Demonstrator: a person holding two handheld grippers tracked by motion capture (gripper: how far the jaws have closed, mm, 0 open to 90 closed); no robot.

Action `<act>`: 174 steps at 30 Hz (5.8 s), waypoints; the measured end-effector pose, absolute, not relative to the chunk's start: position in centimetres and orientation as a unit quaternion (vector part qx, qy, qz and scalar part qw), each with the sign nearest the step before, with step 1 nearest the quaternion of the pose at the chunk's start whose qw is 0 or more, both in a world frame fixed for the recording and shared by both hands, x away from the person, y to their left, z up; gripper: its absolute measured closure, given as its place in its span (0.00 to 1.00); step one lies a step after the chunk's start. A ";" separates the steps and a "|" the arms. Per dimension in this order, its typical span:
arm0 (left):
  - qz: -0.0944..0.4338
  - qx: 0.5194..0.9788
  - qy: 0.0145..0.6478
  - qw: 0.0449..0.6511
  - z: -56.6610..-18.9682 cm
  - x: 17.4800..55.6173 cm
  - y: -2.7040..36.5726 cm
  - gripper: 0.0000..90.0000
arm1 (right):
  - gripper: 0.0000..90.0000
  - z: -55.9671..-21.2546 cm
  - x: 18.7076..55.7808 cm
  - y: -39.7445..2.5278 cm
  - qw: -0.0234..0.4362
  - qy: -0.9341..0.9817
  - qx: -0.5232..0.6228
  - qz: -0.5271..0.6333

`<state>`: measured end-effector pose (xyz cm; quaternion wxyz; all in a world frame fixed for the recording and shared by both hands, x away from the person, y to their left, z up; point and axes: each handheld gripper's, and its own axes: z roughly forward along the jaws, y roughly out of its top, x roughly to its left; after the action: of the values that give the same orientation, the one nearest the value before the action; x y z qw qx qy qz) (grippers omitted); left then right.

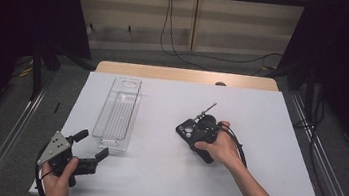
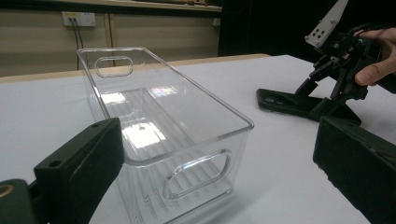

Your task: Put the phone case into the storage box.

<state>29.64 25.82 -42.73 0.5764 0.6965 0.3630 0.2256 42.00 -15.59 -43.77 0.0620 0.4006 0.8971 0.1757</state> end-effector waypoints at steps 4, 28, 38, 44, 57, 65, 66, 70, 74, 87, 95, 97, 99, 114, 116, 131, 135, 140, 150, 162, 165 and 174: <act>0.226 0.697 0.363 0.576 -42.7 29.7 25.9 0.02 | 0.17 -43.7 42.0 -15.7 0.063 0.897 0.399 0.177; 0.223 0.697 0.362 0.578 -42.7 29.7 25.9 0.02 | 0.17 -41.6 41.0 -17.5 0.088 0.882 0.381 0.262; 0.224 0.696 0.364 0.577 -42.8 29.7 25.8 0.02 | 0.17 -41.3 40.4 -18.7 0.103 0.874 0.379 0.286; 0.228 0.696 0.365 0.575 -42.7 29.7 25.8 0.02 | 0.17 -41.1 39.7 -19.5 0.108 0.865 0.381 0.309; 0.224 0.698 0.363 0.575 -42.7 29.6 25.8 0.02 | 0.17 -40.4 38.1 -21.2 0.132 0.835 0.366 0.388; 0.217 0.701 0.361 0.576 -42.7 29.7 25.8 0.02 | 0.17 -40.5 37.2 -22.2 0.142 0.818 0.361 0.425; 0.217 0.700 0.361 0.576 -42.7 29.7 25.8 0.02 | 0.16 -40.6 37.1 -22.3 0.143 0.817 0.362 0.426; 0.217 0.701 0.361 0.576 -42.7 29.7 25.9 0.02 | 0.16 -41.2 36.6 -22.7 0.145 0.807 0.363 0.442; 0.214 0.701 0.361 0.577 -42.7 29.7 25.9 0.02 | 0.16 -41.7 36.1 -23.2 0.154 0.790 0.362 0.469; 0.190 0.715 0.347 0.576 -42.7 30.0 25.2 0.02 | 0.16 -42.4 35.0 -24.2 0.177 0.755 0.337 0.534; 0.183 0.726 0.327 0.576 -42.6 29.9 24.6 0.02 | 0.16 -42.8 34.2 -24.1 0.177 0.751 0.319 0.550; 0.183 0.727 0.328 0.575 -42.6 30.0 24.6 0.02 | 0.16 -42.6 33.9 -24.1 0.178 0.747 0.317 0.556; 0.181 0.725 0.331 0.576 -42.5 30.2 24.4 0.02 | 0.16 -42.4 33.6 -24.1 0.179 0.744 0.317 0.560; 0.156 0.739 0.297 0.585 -42.1 30.3 21.9 0.02 | 0.16 -43.1 30.9 -23.7 0.158 0.747 0.304 0.570; 0.136 0.732 0.305 0.593 -42.1 30.1 21.6 0.02 | 0.16 -42.9 30.6 -23.6 0.155 0.743 0.299 0.579; 0.112 0.740 0.282 0.600 -41.0 30.1 19.5 0.03 | 0.16 -42.9 29.5 -22.4 0.126 0.749 0.268 0.592; 0.102 0.743 0.270 0.604 -40.5 30.3 18.7 0.03 | 0.16 -42.8 29.4 -22.1 0.122 0.751 0.260 0.594; 0.076 0.753 0.255 0.602 -40.2 30.2 17.4 0.04 | 0.16 -42.7 29.3 -21.8 0.117 0.753 0.255 0.596; 0.062 0.771 0.217 0.596 -39.6 31.4 15.2 0.04 | 0.16 -42.7 29.4 -21.4 0.112 0.758 0.245 0.595; 0.027 0.781 0.162 0.602 -38.7 32.7 12.2 0.05 | 0.16 -42.6 29.4 -21.4 0.107 0.759 0.238 0.596; 0.017 0.781 0.153 0.605 -38.6 33.0 11.8 0.04 | 0.16 -42.6 29.3 -21.4 0.105 0.760 0.236 0.596; -0.004 0.776 0.132 0.616 -38.1 33.9 10.3 0.03 | 0.16 -42.6 29.4 -21.4 0.102 0.760 0.230 0.599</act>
<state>33.88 10.32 -38.10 0.6163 0.7764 0.1319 -0.0036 29.40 -21.42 -42.58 0.1023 0.2302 0.7598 0.5994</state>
